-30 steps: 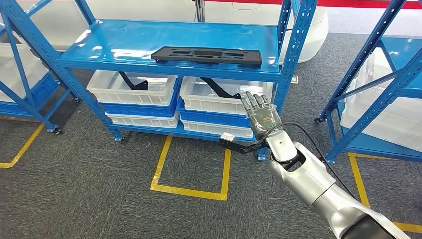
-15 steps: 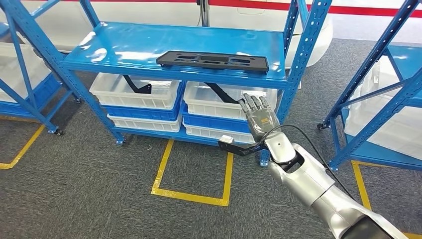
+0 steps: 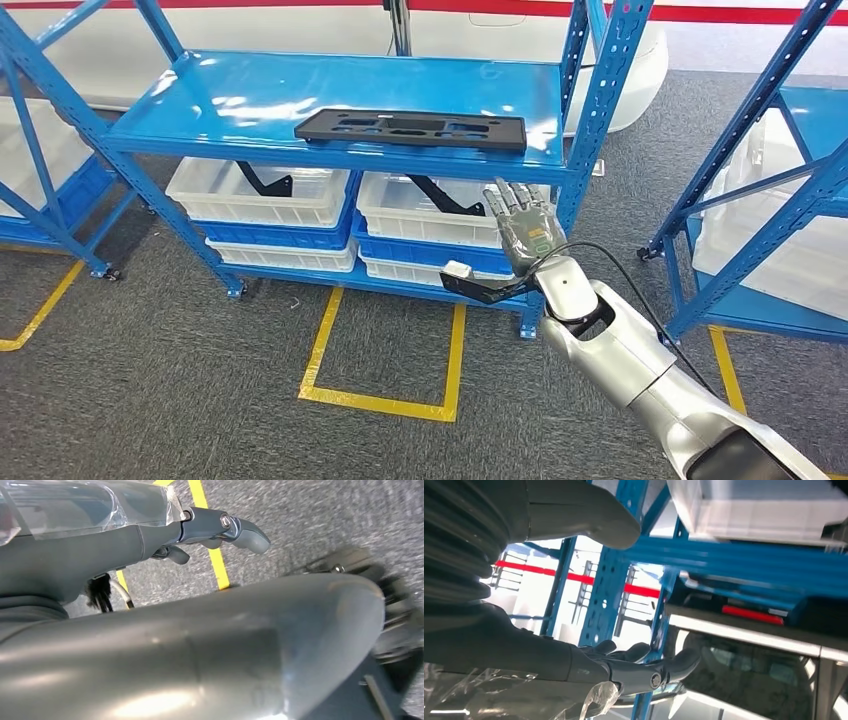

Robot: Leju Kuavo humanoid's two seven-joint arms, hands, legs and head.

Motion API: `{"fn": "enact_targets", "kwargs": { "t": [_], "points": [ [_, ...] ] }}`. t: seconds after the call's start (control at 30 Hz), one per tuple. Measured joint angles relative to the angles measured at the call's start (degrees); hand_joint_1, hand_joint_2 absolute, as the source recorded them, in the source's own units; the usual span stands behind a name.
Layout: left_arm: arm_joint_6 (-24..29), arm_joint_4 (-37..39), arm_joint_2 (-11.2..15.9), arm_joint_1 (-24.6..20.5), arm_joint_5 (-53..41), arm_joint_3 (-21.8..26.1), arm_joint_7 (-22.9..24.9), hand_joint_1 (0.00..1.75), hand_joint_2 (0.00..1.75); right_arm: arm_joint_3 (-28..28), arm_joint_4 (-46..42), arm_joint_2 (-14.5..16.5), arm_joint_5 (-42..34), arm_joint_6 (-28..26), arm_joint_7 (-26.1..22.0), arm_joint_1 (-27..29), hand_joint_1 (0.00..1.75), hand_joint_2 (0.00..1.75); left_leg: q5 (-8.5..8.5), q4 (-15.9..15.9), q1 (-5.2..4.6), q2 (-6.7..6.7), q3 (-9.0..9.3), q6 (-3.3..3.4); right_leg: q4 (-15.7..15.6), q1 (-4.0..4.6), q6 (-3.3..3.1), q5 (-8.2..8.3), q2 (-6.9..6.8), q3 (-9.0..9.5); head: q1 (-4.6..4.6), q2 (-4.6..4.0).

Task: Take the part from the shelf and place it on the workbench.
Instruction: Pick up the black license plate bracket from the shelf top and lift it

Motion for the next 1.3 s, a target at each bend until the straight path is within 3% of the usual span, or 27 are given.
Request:
{"fn": "enact_targets", "kwargs": {
  "t": [0.1, 0.17, 0.2, 0.3, 0.33, 0.37, 0.4, 0.47, 0.5, 0.63, 0.7, 0.8, 0.83, 0.87, 0.9, 0.97, 1.03, 1.13, 1.2, 1.23, 1.3],
  "points": [
    [-0.10, 0.01, 0.11, 0.00, -0.21, -0.01, 0.07, 0.00, 0.00, -0.07, -0.08, -0.15, 0.04, -0.19, 0.05, -0.30, 0.00, 1.75, -0.03, -2.44, -0.68, -0.03, 1.24, 1.05, -1.02, -0.26, 1.12, -0.22, -0.14, 0.69, -0.01, 0.00],
    [-0.15, 0.02, 0.09, 0.00, -0.44, -0.03, 0.04, 0.00, 0.00, -0.20, -0.23, -0.26, 0.14, -0.24, 0.03, -0.36, 0.00, 1.75, 0.38, -4.25, -0.44, -0.12, 2.89, 1.24, -0.79, -0.13, 1.69, -0.62, -0.33, 1.03, 0.04, 0.00],
    [-0.13, 0.02, 0.08, -0.07, -0.57, -0.03, 0.02, 0.00, 0.00, -0.26, -0.32, -0.31, 0.26, -0.25, 0.01, -0.41, 0.00, 1.75, 0.56, -5.19, -0.25, -0.15, 3.87, 1.29, 0.87, 0.01, 1.82, -1.39, -0.40, 0.42, 0.07, 0.00],
    [-0.21, 0.03, 0.01, -0.26, -0.83, -0.03, -0.02, 0.00, 0.00, -0.27, -0.34, -0.60, 0.79, -0.23, -0.14, -0.32, 0.00, 1.75, -0.06, -5.87, -0.21, -0.30, 5.36, 1.70, 10.99, 0.14, 2.05, -4.66, -0.47, -5.42, 0.08, 0.00],
    [-0.27, 0.03, -0.04, -0.25, -0.86, -0.03, -0.02, 0.00, 0.00, -0.26, -0.31, -0.72, 0.95, -0.28, -0.19, -0.27, 0.00, 1.75, -0.46, -5.76, -0.28, -0.38, 5.67, 1.73, 12.89, 0.14, 2.17, -4.57, -0.47, -7.10, 0.09, 0.00],
    [-0.34, 0.03, -0.08, -0.20, -0.88, -0.04, -0.02, 0.00, 0.00, -0.24, -0.27, -0.79, 1.07, -0.37, -0.24, -0.26, 0.00, 1.75, -0.92, -5.59, -0.32, -0.46, 6.02, 1.66, 12.39, 0.14, 2.24, -3.21, -0.48, -7.68, 0.09, 0.00],
    [-0.39, 0.03, -0.11, -0.16, -0.90, -0.04, -0.02, 0.00, 0.00, -0.23, -0.25, -0.84, 1.15, -0.51, -0.27, -0.31, 0.00, 1.75, -1.45, -5.34, -0.34, -0.52, 6.41, 1.53, 9.73, 0.14, 2.24, -0.89, -0.48, -7.12, 0.09, 0.00],
    [-0.47, 0.03, -0.12, -0.16, -0.89, -0.06, -0.04, 0.00, 0.00, -0.23, -0.25, -0.92, 1.16, -0.81, -0.32, -0.56, 0.00, 1.75, -2.71, -4.68, -0.45, -0.54, 7.09, 1.08, 1.80, 0.27, 1.94, 3.58, -0.52, -4.20, 0.08, -0.01],
    [-0.48, 0.03, -0.13, -0.22, -0.88, -0.06, -0.07, 0.00, 0.00, -0.23, -0.26, -0.94, 1.15, -0.97, -0.35, -0.77, 0.00, 1.75, -3.20, -4.37, -0.53, -0.53, 7.20, 0.81, -0.77, 0.38, 1.65, 4.56, -0.51, -3.11, 0.08, -0.01],
    [-0.52, 0.04, -0.11, -0.34, -0.85, -0.07, -0.13, 0.00, 0.00, -0.27, -0.33, -1.07, 1.15, -1.23, -0.42, -1.29, 0.00, 1.75, -4.26, -3.99, -0.66, -0.42, 7.18, -0.21, -2.34, 0.45, 0.37, 4.12, -0.36, -2.35, 0.06, 0.00],
    [-0.54, 0.04, -0.07, -0.36, -0.85, -0.08, -0.14, 0.00, 0.00, -0.32, -0.43, -1.08, 1.16, -1.26, -0.42, -1.48, 0.00, 1.75, -5.76, -1.19, -0.50, -0.29, 5.86, -0.97, -2.61, -0.02, -0.19, 3.85, -0.36, -1.94, 0.05, 0.00],
    [-0.54, 0.03, -0.06, -0.30, -0.84, -0.08, -0.15, 0.00, 0.00, -0.33, -0.53, -1.02, 1.17, -1.27, -0.42, -1.52, 0.00, 1.75, -9.55, 10.25, 0.58, -0.18, -0.83, -2.21, -2.65, -0.21, -0.60, 3.20, -0.42, -1.40, 0.03, 0.00],
    [-0.54, 0.03, -0.06, -0.20, -0.84, -0.08, -0.15, 0.00, 0.00, -0.32, -0.54, -1.03, 1.17, -1.27, -0.43, -1.45, 0.00, 1.75, -9.73, 12.96, 0.94, -0.17, -2.83, -2.55, -2.64, -0.26, -0.53, 2.92, -0.39, -1.14, 0.04, 0.00],
    [-0.54, 0.03, -0.06, -0.10, -0.83, -0.08, -0.15, 0.00, 0.00, -0.32, -0.54, -1.04, 1.17, -1.26, -0.44, -1.37, 0.00, 1.75, -8.81, 13.56, 1.24, -0.15, -3.85, -2.85, -2.64, -0.35, -0.39, 2.60, -0.35, -0.77, 0.03, 0.00],
    [-0.54, 0.03, -0.06, -0.04, -0.83, -0.08, -0.15, 0.00, 0.00, -0.32, -0.57, -1.06, 1.17, -1.26, -0.45, -1.31, 0.00, 1.75, -6.78, 11.75, 1.47, -0.12, -3.68, -3.09, -2.63, -0.47, -0.19, 2.25, -0.31, -0.28, 0.03, 0.00],
    [-0.53, 0.03, -0.06, -0.03, -0.83, -0.08, -0.15, 0.00, 0.00, -0.32, -0.75, -1.09, 1.18, -1.23, -0.45, -1.29, 0.00, 1.75, -1.52, 3.72, 1.69, -0.06, -0.89, -3.34, -2.67, -0.67, 0.38, 1.46, -0.25, 0.82, 0.03, -0.01],
    [-0.53, 0.03, -0.06, -0.08, -0.84, -0.08, -0.11, 0.00, 0.00, -0.32, -0.93, -1.11, 1.20, -1.19, -0.43, -1.32, 0.00, 1.75, 0.75, -2.24, 1.43, 0.02, 1.58, -2.93, -2.71, -0.63, 1.08, 0.89, -0.17, 1.34, 0.03, -0.02],
    [-0.54, 0.05, -0.05, -0.08, -0.85, -0.08, -0.02, 0.00, 0.00, -0.33, -1.02, -1.18, 1.21, -1.09, -0.40, -1.27, 0.00, 1.75, -0.06, -3.59, 1.02, 0.07, 2.31, -1.75, -2.93, -0.68, 2.11, 0.42, -0.24, 1.48, 0.05, -0.01],
    [-0.54, 0.05, -0.05, -0.09, -0.86, -0.08, -0.01, 0.00, 0.00, -0.37, -1.10, -1.21, 1.21, -1.08, -0.39, -1.27, 0.00, 1.75, -0.30, -4.10, 1.03, 0.03, 3.11, -0.90, -0.84, -0.80, 2.50, -0.74, -0.46, 0.88, 0.06, 0.00],
    [-0.52, 0.05, -0.06, -0.14, -0.86, -0.08, -0.01, 0.00, 0.00, -0.38, -1.14, -1.23, 1.21, -1.06, -0.37, -1.26, 0.00, 1.75, -0.46, -4.32, 1.05, 0.03, 3.60, -0.47, 2.04, -0.78, 2.51, -1.96, -0.53, -0.44, 0.07, 0.00],
    [-0.51, 0.05, -0.08, -0.20, -0.87, -0.08, -0.02, 0.00, 0.00, -0.38, -1.15, -1.34, 1.21, -1.03, -0.33, -1.07, 0.00, 1.75, -0.99, -4.33, 0.76, 0.05, 4.32, 0.23, 10.09, -0.53, 2.42, -4.63, -0.56, -4.89, 0.08, 0.00]
  ]
}}
